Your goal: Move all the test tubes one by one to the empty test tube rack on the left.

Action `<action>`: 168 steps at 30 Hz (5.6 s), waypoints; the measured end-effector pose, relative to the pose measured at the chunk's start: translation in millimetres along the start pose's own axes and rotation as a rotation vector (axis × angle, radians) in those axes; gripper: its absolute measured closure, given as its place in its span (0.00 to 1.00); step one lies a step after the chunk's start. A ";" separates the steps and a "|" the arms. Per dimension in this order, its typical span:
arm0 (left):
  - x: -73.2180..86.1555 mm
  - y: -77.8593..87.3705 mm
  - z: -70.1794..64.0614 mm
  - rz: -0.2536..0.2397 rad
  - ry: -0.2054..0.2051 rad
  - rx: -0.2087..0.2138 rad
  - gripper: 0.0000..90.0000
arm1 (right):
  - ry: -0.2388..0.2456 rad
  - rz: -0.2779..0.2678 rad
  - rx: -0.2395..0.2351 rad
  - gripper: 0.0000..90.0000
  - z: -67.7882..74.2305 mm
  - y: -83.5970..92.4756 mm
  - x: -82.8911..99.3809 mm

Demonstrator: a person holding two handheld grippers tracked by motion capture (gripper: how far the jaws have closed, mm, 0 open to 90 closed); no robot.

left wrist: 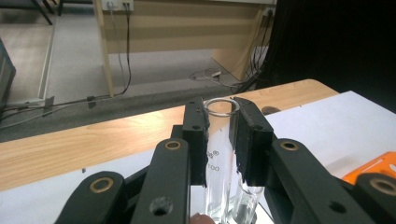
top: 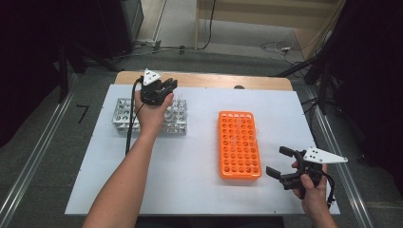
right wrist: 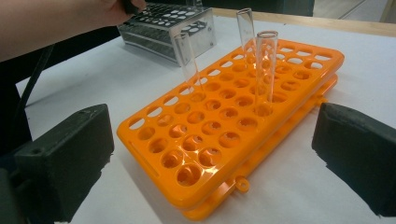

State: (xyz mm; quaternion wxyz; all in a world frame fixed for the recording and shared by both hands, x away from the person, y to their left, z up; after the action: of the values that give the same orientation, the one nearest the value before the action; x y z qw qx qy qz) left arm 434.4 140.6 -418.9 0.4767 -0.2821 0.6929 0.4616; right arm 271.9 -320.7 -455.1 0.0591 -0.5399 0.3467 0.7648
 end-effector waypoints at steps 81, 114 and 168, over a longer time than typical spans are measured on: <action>66.1 152.1 -69.4 -0.018 -0.036 0.178 0.00 | -0.013 0.029 0.027 0.00 -7.3 -32.6 -36.9; 119.0 182.5 -57.7 -0.005 -0.001 0.187 0.00 | -0.116 0.135 0.120 0.53 -32.1 -80.9 -21.8; 114.5 180.2 -68.6 0.005 -0.006 0.207 0.00 | -0.007 0.007 0.105 0.82 16.4 -49.3 -60.1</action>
State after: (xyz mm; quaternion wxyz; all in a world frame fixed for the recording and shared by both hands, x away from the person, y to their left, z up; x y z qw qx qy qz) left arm 213.0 158.7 -449.4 0.5044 -0.2281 0.7361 0.3894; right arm 306.6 -256.8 -423.1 0.0856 -0.5323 0.3880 0.7475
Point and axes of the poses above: each handheld gripper's, and its own axes: y roughly backward along the jaws, x roughly out of its underside, z roughly to its left, the point moved 1 cm from there along -y, roughly forward along the jaws, and after that the axes turned 5 degrees about z, right-handed, at the moved point
